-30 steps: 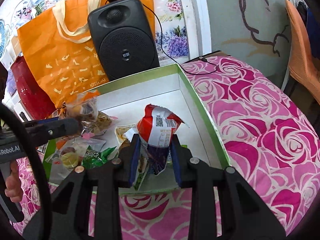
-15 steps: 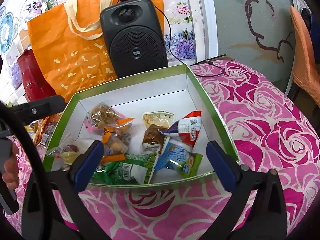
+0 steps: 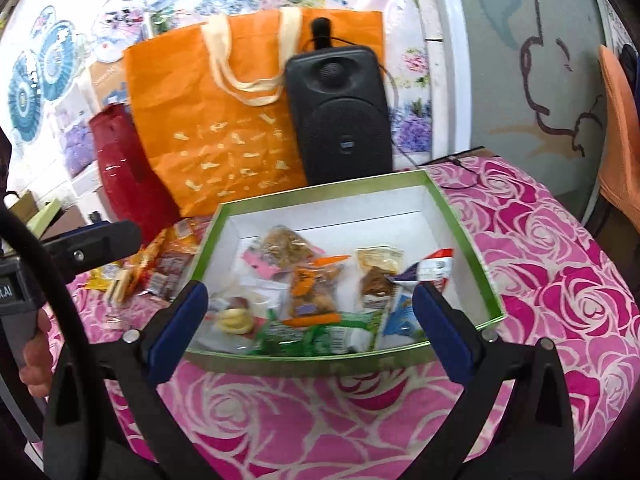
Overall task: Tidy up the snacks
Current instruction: 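Move both tools back to the snack pile, then grasp the cracker packet with the left gripper while the right grasps a small sausage stick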
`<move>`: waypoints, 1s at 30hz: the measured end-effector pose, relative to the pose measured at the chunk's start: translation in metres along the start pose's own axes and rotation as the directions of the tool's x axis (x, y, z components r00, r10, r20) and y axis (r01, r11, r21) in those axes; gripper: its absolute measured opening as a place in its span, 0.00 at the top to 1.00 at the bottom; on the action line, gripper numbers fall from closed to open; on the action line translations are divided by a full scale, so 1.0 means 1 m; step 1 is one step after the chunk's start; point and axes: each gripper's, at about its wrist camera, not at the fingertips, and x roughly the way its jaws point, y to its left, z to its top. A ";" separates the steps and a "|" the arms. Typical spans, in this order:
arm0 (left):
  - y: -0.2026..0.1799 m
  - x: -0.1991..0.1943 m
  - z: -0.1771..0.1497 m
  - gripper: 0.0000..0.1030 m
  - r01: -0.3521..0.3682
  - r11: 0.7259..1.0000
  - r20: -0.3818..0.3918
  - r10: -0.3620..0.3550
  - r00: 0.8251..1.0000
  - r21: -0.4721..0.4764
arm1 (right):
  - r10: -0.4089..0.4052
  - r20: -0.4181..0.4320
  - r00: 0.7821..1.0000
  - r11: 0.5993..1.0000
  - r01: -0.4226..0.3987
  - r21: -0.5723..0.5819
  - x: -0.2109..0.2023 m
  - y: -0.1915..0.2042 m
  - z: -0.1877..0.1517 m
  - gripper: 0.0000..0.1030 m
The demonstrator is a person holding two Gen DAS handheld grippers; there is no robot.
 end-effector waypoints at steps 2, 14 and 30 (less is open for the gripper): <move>0.014 -0.014 -0.009 0.06 -0.031 0.999 0.014 0.031 0.999 -0.021 | 0.039 -0.015 0.999 0.999 -0.040 -0.016 0.001 0.014 -0.004 0.01; 0.147 -0.050 -0.083 0.06 -0.249 0.941 -0.063 0.241 0.968 -0.227 | 0.201 -0.156 0.967 0.966 -0.222 -0.132 0.024 0.107 -0.043 0.01; 0.208 0.020 -0.081 0.14 -0.324 0.918 -0.177 0.288 0.941 -0.231 | 0.199 -0.252 0.947 0.937 -0.259 -0.236 0.071 0.181 -0.042 0.01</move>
